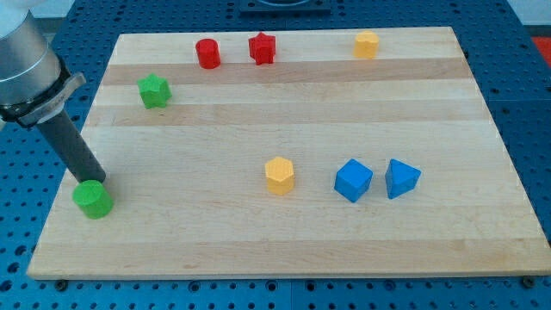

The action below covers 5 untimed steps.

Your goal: Separate red circle from red star

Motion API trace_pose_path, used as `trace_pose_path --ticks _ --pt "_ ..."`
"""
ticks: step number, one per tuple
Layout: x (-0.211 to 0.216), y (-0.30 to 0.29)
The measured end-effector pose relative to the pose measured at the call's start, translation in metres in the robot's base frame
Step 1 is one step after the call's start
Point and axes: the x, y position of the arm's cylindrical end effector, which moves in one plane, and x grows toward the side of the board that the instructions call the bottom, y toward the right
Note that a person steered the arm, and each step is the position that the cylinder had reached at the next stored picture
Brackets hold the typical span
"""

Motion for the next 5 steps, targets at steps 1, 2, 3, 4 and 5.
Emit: trace_pose_path --ticks 1,2,3,4,5 --pt "0.000 0.000" --pt "-0.017 0.023" --pt "-0.071 0.094" --pt "-0.127 0.183" --pt "-0.155 0.126"
